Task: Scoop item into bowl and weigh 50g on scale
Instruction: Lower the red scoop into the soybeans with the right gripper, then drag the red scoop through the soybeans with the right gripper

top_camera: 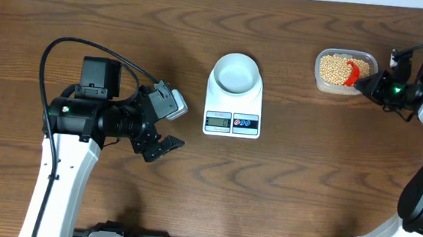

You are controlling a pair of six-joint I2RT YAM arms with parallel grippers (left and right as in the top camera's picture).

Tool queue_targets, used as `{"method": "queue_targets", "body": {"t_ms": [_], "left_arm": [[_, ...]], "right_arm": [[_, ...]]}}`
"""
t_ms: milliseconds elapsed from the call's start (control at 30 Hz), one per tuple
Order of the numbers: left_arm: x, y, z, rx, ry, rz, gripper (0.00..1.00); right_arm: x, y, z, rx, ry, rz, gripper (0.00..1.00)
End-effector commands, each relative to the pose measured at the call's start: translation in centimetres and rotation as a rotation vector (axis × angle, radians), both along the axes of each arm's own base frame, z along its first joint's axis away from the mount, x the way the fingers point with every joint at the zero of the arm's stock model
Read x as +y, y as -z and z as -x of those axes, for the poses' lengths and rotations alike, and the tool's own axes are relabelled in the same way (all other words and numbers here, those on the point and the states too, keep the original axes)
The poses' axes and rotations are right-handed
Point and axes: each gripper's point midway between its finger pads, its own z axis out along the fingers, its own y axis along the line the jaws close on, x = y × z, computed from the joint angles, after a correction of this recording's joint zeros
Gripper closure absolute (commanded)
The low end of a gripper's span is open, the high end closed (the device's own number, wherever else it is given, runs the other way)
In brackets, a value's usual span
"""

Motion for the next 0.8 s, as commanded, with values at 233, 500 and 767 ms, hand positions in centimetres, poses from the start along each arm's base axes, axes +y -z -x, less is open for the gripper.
{"method": "queue_targets", "body": {"t_ms": [233,500,767], "left_arm": [[0.0,-0.4,-0.3,-0.017,0.008,-0.001,0.05],[0.0,-0.4,-0.3,-0.017,0.008,-0.001,0.05],[0.0,-0.4,-0.3,-0.017,0.008,-0.001,0.05]], "right_arm": [[1.3,0.3,0.1,0.015,-0.017,-0.106,0.99],[0.7,-0.7,0.4,0.017,0.011,-0.218,0.99],[1.9,1.8,0.3,0.077,-0.002,-0.215,0.99]]}}
